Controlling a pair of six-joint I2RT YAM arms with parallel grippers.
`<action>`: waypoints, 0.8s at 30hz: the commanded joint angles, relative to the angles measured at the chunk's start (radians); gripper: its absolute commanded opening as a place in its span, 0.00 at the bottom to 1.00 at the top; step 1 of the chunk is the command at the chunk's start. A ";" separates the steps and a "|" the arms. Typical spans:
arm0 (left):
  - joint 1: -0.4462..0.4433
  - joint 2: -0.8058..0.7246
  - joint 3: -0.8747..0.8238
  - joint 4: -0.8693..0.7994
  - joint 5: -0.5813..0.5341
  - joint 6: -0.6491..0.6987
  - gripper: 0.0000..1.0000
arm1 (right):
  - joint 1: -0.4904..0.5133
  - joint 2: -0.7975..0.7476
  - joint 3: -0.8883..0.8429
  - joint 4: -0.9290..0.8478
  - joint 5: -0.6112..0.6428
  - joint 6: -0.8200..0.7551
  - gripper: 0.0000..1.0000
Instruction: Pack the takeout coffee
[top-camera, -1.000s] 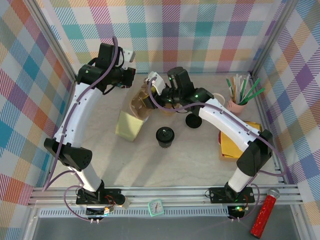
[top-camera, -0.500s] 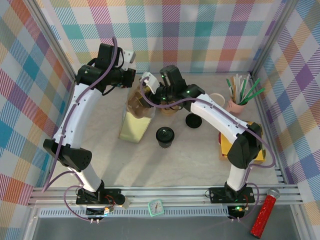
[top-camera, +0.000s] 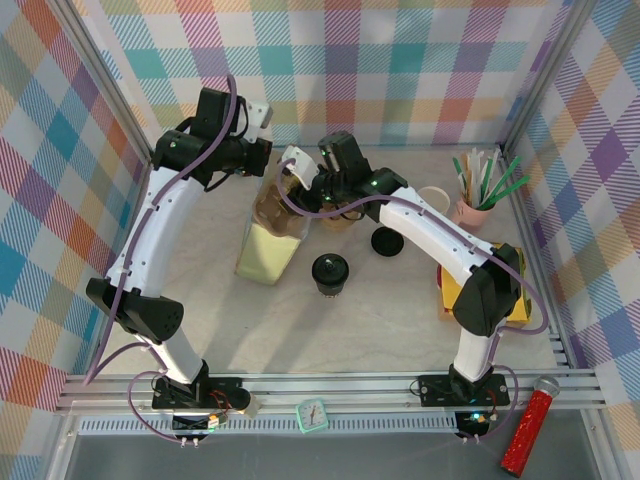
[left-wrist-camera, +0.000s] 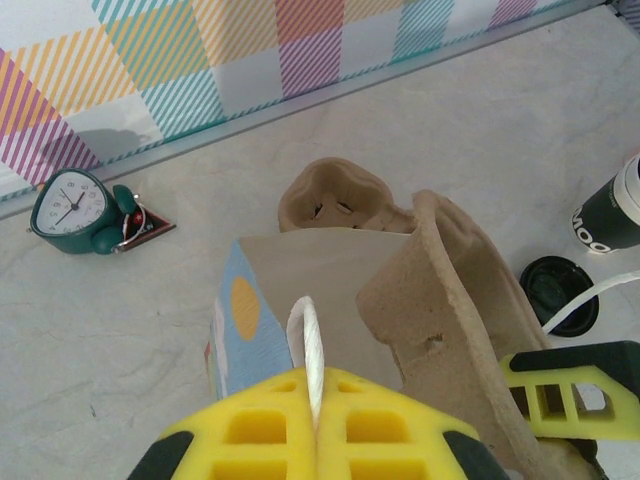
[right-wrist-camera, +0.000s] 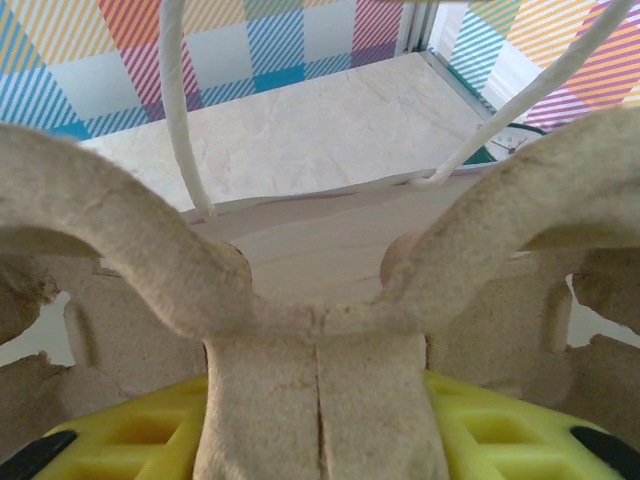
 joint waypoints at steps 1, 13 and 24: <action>-0.007 -0.044 -0.020 -0.016 0.020 0.021 0.01 | -0.006 -0.033 0.030 0.009 0.015 -0.035 0.46; -0.015 -0.049 -0.019 -0.020 0.023 0.026 0.00 | -0.030 -0.051 0.013 0.038 0.078 -0.075 0.46; -0.021 -0.050 -0.012 -0.014 0.016 0.018 0.00 | -0.020 -0.008 0.019 -0.004 0.015 -0.079 0.46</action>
